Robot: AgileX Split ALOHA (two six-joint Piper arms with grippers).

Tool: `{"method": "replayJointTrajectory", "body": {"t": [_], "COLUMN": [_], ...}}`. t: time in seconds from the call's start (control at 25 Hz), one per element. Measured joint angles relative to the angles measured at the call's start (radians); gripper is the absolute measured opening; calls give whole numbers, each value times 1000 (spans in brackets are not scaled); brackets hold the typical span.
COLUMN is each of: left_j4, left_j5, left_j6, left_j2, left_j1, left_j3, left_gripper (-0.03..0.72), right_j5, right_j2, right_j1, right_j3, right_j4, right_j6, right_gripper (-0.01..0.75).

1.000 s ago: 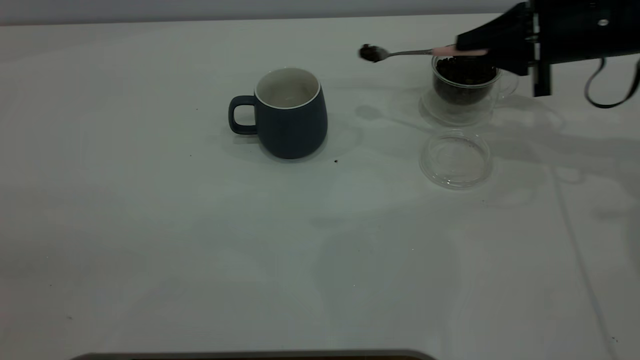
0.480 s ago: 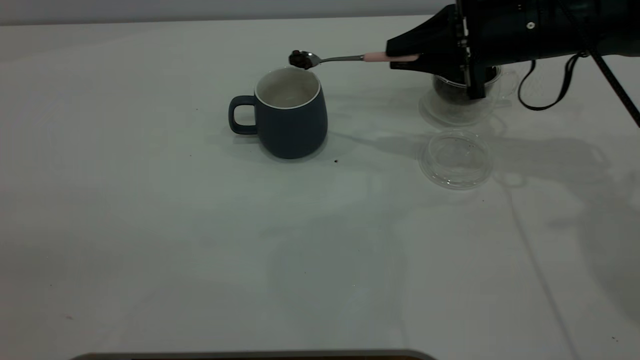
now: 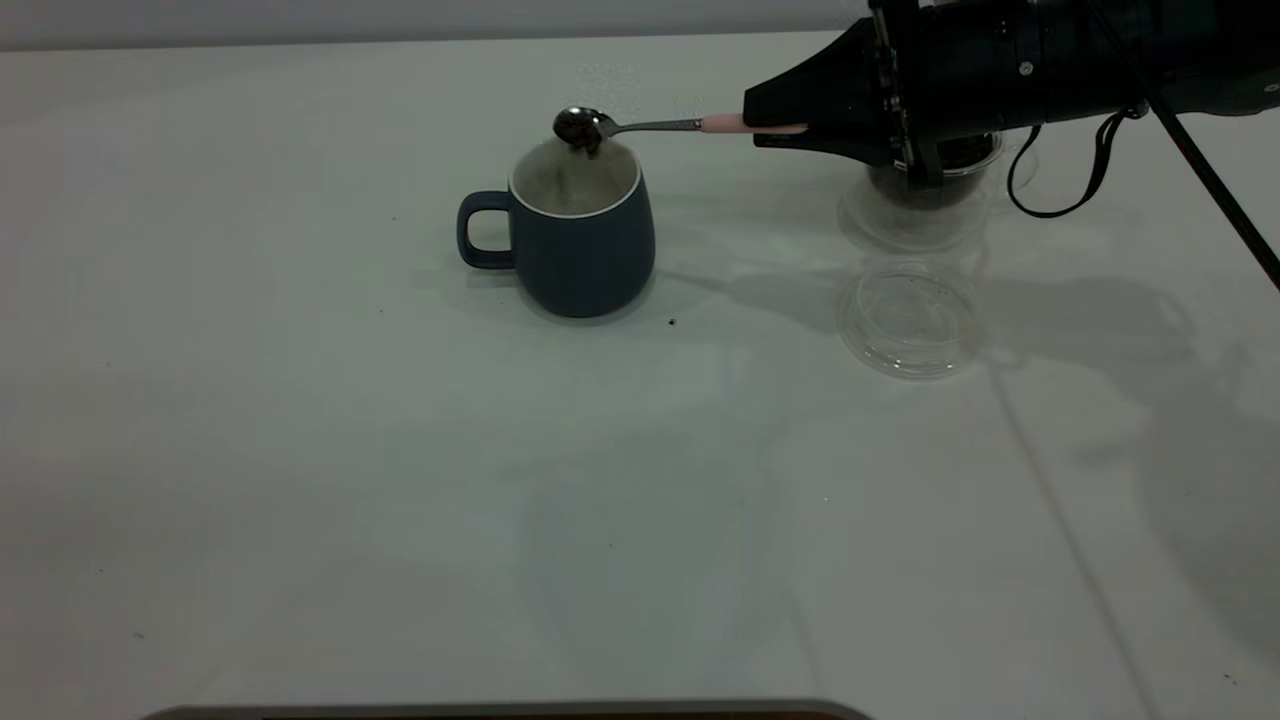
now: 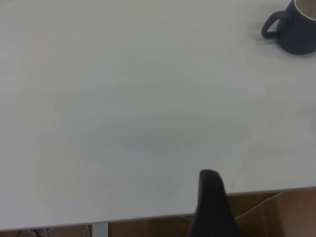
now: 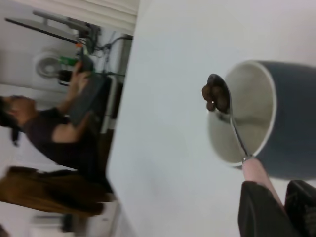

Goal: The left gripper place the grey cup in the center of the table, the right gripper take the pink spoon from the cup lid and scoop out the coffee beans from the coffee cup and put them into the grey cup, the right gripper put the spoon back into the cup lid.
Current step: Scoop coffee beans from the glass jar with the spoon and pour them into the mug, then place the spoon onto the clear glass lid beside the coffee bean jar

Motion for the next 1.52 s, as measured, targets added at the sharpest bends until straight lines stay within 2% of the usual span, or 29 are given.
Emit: {"method": "replayJointTrajectory", "body": {"t": [0.28,0.44,0.6,0.8,1.0,1.32,1.52], "left_j4": [0,0,0,0,0,0,0], "left_j5": [0,0,0,0,0,0,0], "left_j6": [0,0,0,0,0,0,0], "left_j2": [0,0,0,0,0,0,0], "left_j1": [0,0,0,0,0,0,0], "left_j3": [0,0,0,0,0,0,0], "left_gripper": [586,586,586,586,586,586,586], "right_j5": [-56,-57,-33,44,56,44,-46], "right_j2": [0,0,-1,-62,-190,-272,-267], "right_j1": [0,0,-2,-31,-120,-343,-467], "right_j3": [0,0,0,12,188,571,678], "right_j4": [0,4,6,-43,-31,81,88], "right_j6": [-313,-375,-312,-76,58,-35,-74], "right_gripper": [111,111,111,111,111,111,111]}}
